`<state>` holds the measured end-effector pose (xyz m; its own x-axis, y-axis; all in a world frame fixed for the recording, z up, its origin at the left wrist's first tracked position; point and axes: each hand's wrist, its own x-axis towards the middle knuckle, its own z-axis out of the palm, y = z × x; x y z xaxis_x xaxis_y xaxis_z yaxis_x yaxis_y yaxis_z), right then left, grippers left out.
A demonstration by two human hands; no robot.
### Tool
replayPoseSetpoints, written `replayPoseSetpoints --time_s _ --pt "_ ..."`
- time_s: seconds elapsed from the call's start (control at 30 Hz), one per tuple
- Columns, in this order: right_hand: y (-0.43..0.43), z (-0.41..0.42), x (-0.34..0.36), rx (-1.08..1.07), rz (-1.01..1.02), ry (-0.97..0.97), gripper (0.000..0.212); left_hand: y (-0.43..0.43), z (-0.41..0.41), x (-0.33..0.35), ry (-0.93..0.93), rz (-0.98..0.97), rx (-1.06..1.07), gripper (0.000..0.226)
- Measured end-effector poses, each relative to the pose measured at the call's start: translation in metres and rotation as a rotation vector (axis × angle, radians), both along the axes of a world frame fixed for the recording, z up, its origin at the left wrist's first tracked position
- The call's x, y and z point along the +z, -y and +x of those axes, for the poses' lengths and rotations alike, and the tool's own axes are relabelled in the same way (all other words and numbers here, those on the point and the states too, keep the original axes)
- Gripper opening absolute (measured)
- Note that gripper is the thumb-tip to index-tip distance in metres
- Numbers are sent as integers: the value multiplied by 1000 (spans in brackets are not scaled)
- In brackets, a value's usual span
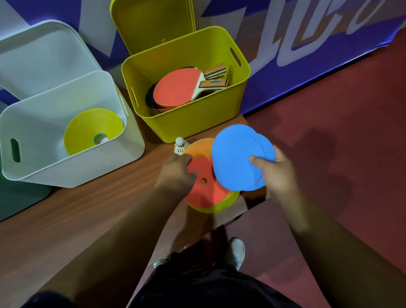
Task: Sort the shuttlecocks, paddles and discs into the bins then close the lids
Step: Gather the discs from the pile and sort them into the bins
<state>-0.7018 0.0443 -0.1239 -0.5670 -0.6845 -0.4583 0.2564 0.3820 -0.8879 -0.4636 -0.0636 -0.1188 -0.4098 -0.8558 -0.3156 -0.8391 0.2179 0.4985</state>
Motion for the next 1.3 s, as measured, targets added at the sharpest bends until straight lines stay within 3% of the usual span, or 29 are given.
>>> replayPoseSetpoints --time_s 0.1,0.2,0.47,0.73,1.13,1.3 --pt "-8 -9 5 -48 11 -48 35 -7 1 -10 254 10 -145 82" --pt "-20 -15 7 -57 36 -69 39 -20 -5 -17 369 4 -223 113" --pt "-34 -12 8 -6 72 -105 39 -19 -14 -27 484 -94 -259 142" --pt "-29 2 16 96 52 -164 29 -4 -11 -39 439 21 -146 125" --pt "-25 4 19 114 75 -222 31 -2 19 -58 299 97 33 98" --pt "-20 6 20 99 85 -222 37 -1 29 -55 233 214 146 88"
